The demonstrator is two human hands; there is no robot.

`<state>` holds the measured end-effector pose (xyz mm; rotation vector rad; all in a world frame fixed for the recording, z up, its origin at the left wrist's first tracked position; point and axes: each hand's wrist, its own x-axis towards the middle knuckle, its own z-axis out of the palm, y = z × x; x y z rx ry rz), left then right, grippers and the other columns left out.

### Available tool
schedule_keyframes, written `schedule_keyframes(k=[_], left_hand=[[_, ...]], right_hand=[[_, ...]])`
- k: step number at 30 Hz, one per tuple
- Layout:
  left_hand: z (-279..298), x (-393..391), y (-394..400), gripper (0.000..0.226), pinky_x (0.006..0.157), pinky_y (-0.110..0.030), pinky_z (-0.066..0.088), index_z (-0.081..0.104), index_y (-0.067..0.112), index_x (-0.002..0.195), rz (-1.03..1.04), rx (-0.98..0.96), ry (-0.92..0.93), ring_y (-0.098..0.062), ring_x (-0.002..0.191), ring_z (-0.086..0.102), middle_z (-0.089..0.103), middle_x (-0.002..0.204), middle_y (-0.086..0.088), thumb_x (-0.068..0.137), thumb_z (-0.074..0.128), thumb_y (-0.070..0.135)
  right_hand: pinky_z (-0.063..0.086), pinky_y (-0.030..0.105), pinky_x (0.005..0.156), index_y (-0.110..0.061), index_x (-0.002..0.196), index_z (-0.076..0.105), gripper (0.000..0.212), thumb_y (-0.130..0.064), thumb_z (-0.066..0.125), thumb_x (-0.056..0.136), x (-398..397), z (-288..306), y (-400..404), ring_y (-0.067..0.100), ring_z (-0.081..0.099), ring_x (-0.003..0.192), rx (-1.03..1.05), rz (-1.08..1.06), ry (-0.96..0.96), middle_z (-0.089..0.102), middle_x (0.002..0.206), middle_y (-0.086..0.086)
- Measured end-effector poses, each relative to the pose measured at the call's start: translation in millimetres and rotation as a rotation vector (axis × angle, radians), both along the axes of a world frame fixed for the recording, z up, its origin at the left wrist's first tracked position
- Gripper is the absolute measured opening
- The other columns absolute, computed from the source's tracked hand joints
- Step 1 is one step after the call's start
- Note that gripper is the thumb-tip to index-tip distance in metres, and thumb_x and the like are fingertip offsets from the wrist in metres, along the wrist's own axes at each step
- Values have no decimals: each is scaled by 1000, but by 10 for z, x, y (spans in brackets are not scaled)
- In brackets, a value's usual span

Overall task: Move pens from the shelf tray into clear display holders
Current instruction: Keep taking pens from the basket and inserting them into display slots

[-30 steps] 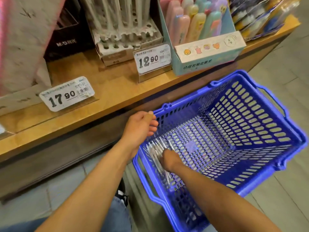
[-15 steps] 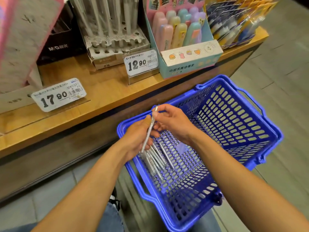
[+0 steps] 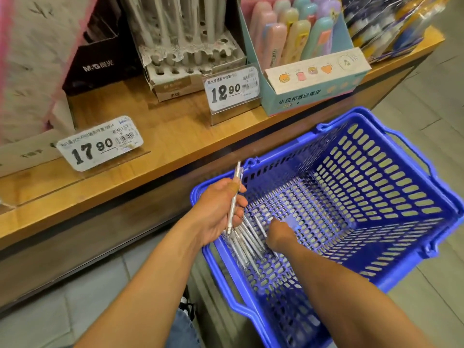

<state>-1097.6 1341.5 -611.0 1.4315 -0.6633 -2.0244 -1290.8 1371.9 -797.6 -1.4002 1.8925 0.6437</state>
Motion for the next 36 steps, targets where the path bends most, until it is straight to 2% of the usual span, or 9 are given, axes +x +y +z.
schedule_keyframes(k=[4, 7, 10, 15, 19, 23, 29, 32, 36], left_hand=[[-30, 17, -9, 24, 39, -20, 30, 56, 10, 98, 9, -25, -34, -9, 43, 39, 55, 59, -3, 107, 41, 27], [-48, 1, -17, 22, 40, -21, 31, 57, 9, 102, 22, -28, -68, -10, 44, 40, 56, 60, -3, 106, 42, 24], [-59, -34, -23, 19, 38, -21, 31, 58, 10, 101, 9, -53, -115, -10, 44, 39, 54, 60, -3, 105, 47, 25], [-92, -75, -17, 17, 40, -23, 32, 56, 13, 93, -11, -104, -207, -10, 45, 40, 54, 64, -3, 101, 56, 28], [-119, -103, -4, 26, 40, -22, 33, 56, 13, 88, -25, -162, -256, -9, 44, 41, 55, 64, -1, 92, 69, 36], [-144, -89, 7, 31, 40, -21, 35, 58, 14, 86, -101, -199, -232, -8, 46, 42, 54, 58, 2, 87, 72, 41], [-230, -64, -7, 25, 48, -24, 37, 54, 14, 81, -51, -132, -192, -11, 50, 42, 50, 56, 2, 102, 52, 26], [-221, -66, 14, 18, 47, -23, 38, 48, 14, 86, 3, -96, -124, -11, 49, 41, 44, 55, 3, 104, 47, 18], [-188, -38, 8, 11, 41, -23, 37, 47, 12, 92, -6, -57, -60, -10, 45, 40, 47, 55, 2, 103, 49, 13]], right_hand=[[43, 33, 63, 0, 144, 31, 54, -18, 52, 98, 85, -98, 62, 27, 56, 79, -64, -24, -27, 60, 97, 12], [37, 31, 49, -7, 99, 54, 15, -22, 57, 96, 104, 7, -16, 19, 45, 59, -76, -86, -68, 52, 72, 6], [43, 32, 53, -14, 66, 41, 32, -13, 61, 91, 54, 191, -145, 20, 41, 54, -125, -347, -246, 42, 61, 5], [53, 29, 60, -6, 95, 55, 20, -5, 72, 85, 13, 985, -125, 17, 61, 61, -296, -769, -775, 63, 79, 9], [52, 24, 57, 0, 102, 62, 24, -2, 75, 81, 209, 1628, 28, 12, 63, 60, -423, -763, -1161, 67, 70, 4], [53, 25, 61, 8, 97, 61, 19, 3, 71, 82, 446, 1829, 77, 17, 63, 64, -451, -680, -1230, 67, 76, 14], [50, 23, 56, -5, 83, 62, 15, -16, 67, 91, 223, 1554, -250, 15, 62, 59, -188, -541, -1195, 69, 73, 9], [47, 30, 56, -5, 72, 55, 23, -9, 58, 95, 91, 957, -442, 21, 56, 57, -165, -490, -767, 62, 70, 16], [41, 34, 60, -11, 62, 38, 36, -9, 49, 96, 176, 200, -317, 21, 39, 56, -74, -95, -253, 42, 64, 8]])
